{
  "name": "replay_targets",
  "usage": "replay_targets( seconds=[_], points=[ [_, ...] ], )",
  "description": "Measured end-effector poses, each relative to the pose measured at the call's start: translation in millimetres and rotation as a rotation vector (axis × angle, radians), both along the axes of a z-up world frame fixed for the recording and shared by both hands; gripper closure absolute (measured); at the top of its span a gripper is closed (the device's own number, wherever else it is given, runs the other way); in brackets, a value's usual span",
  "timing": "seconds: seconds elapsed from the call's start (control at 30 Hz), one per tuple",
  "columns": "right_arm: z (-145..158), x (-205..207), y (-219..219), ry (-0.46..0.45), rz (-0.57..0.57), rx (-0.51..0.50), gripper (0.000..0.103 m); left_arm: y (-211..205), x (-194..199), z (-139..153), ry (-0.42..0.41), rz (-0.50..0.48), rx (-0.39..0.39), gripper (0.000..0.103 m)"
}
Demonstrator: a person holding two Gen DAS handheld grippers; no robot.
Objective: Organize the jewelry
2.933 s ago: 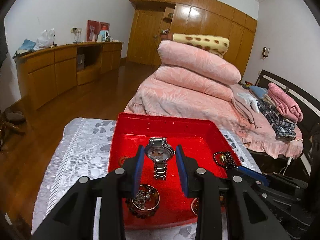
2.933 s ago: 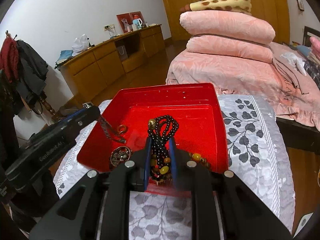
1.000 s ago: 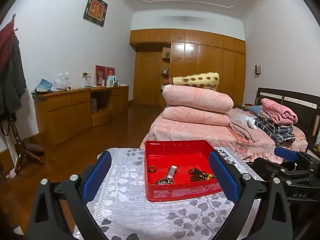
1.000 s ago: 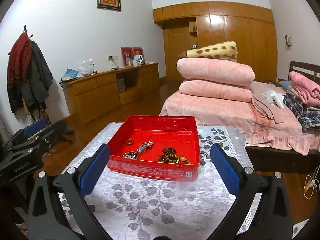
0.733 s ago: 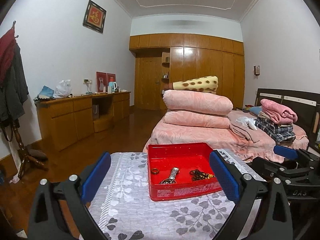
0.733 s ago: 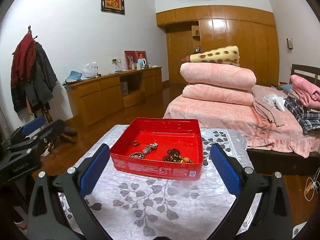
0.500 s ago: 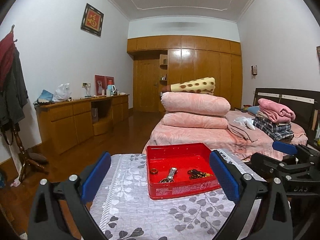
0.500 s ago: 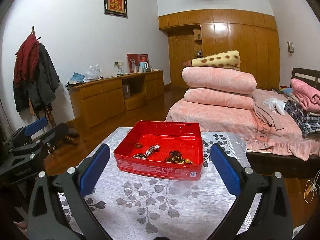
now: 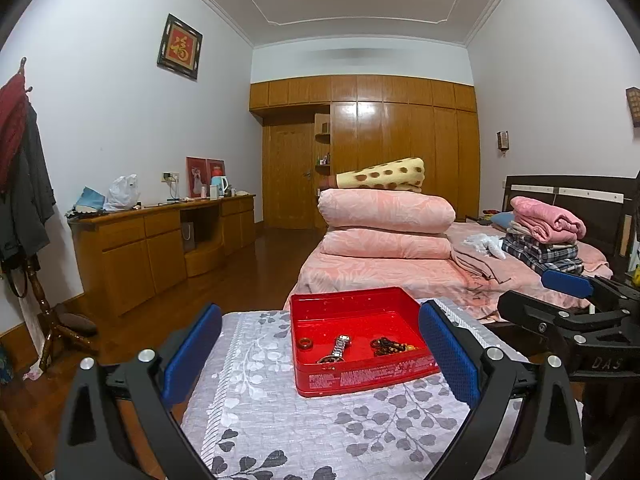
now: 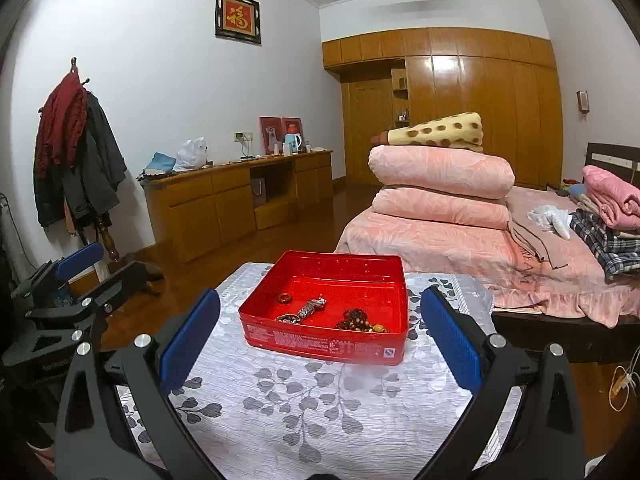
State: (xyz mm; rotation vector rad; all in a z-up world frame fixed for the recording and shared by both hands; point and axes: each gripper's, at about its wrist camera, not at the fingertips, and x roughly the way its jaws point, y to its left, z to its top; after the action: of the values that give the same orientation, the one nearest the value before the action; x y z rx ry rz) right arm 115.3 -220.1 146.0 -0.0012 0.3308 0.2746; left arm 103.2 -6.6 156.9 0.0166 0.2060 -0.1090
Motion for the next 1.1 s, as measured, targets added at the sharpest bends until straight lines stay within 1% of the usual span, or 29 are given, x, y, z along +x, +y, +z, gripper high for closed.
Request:
replay_targets(
  seconds=[1.1],
  points=[
    [-0.5,-0.7,-1.1,0.0,-0.001,-0.002,0.006,-1.2,-3.0,-0.3,-0.001,0.003,-0.002,0.006]
  ],
)
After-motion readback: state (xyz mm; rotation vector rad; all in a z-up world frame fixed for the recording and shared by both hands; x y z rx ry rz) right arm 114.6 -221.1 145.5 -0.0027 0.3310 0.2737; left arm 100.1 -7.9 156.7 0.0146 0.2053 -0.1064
